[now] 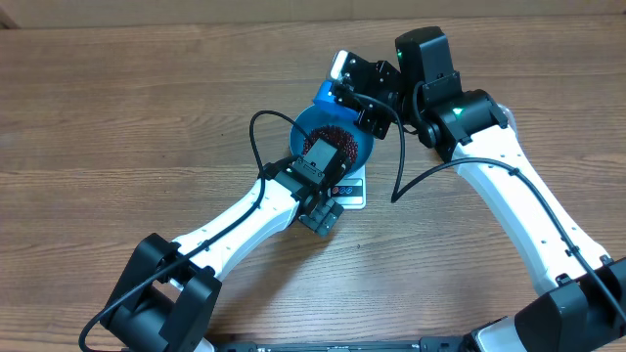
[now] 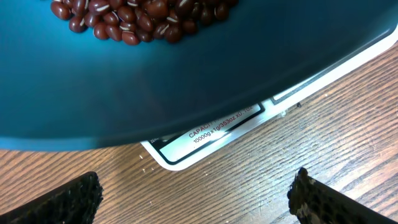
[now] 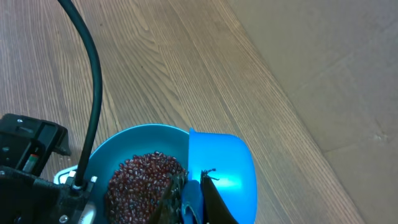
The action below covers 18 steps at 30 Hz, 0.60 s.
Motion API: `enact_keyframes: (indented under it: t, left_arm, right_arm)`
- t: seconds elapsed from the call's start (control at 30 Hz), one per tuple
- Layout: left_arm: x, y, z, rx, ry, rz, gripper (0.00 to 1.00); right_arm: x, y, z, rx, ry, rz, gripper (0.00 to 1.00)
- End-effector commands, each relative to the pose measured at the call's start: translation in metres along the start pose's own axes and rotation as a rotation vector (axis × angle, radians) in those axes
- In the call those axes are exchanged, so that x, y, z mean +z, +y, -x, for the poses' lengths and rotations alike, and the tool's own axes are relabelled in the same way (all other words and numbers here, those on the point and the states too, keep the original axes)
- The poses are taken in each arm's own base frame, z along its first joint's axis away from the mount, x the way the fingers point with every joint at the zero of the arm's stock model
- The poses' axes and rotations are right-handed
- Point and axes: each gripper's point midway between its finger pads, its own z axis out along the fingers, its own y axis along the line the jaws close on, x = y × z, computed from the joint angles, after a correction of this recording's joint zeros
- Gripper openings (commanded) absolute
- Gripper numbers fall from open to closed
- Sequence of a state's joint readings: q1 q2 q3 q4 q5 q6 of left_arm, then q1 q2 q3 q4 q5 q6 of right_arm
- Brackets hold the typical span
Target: Scoop item into bowl and weigh 150g on scale
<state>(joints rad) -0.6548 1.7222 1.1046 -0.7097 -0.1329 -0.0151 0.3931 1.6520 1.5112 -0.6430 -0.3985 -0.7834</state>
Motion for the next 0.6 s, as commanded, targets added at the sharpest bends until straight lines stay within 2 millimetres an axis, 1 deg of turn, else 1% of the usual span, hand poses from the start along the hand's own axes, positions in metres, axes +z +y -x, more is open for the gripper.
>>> enact_keyframes:
  t: [0.0,0.07,0.1,0.13,0.17,0.2,0.27,0.33,0.37,0.5,0.57]
  left_arm:
    - [0.003,-0.001,-0.001,0.027,0.007,0.007,0.99]
    - [0.003,-0.001,-0.002,0.027,0.007,0.007,0.99]
    - [0.003,-0.001,-0.002,0.027,0.008,0.007,1.0]
    - [0.003,-0.001,-0.002,0.027,0.008,0.007,1.0]
    - [0.003,-0.001,-0.002,0.027,0.008,0.007,1.0]
    - [0.003,-0.001,-0.002,0.027,0.008,0.007,1.0]
    - [0.003,-0.001,-0.001,0.027,0.007,0.007,1.0]
    - [0.003,-0.001,-0.001,0.027,0.007,0.007,1.0]
    - [0.003,-0.001,-0.001,0.027,0.007,0.007,1.0]
    - [0.003,-0.001,-0.002,0.027,0.008,0.007,1.0]
    - [0.003,-0.001,-0.002,0.027,0.008,0.007,1.0]
  right_arm:
    - [-0.019,-0.009,0.019,-0.064,-0.017,-0.071,0.04]
    - [-0.019,-0.008,0.02,-0.068,-0.023,-0.064,0.04]
    - [-0.019,-0.013,0.016,-0.066,0.003,-0.095,0.04]
    - [-0.02,-0.013,0.016,-0.067,0.002,-0.095,0.04]
    - [-0.019,-0.007,0.02,-0.089,-0.017,-0.07,0.04]
    - [-0.019,-0.013,0.016,-0.098,0.017,-0.108,0.04]
    - [-0.018,-0.008,0.021,-0.108,-0.005,-0.089,0.04]
    - [-0.021,-0.018,0.016,-0.101,0.038,-0.148,0.04]
    - [-0.021,-0.019,0.015,-0.095,0.043,-0.153,0.03]
    - [-0.022,-0.024,0.018,0.079,0.012,-0.174,0.04]
    - [-0.026,-0.034,0.014,0.189,0.0,-0.197,0.04]
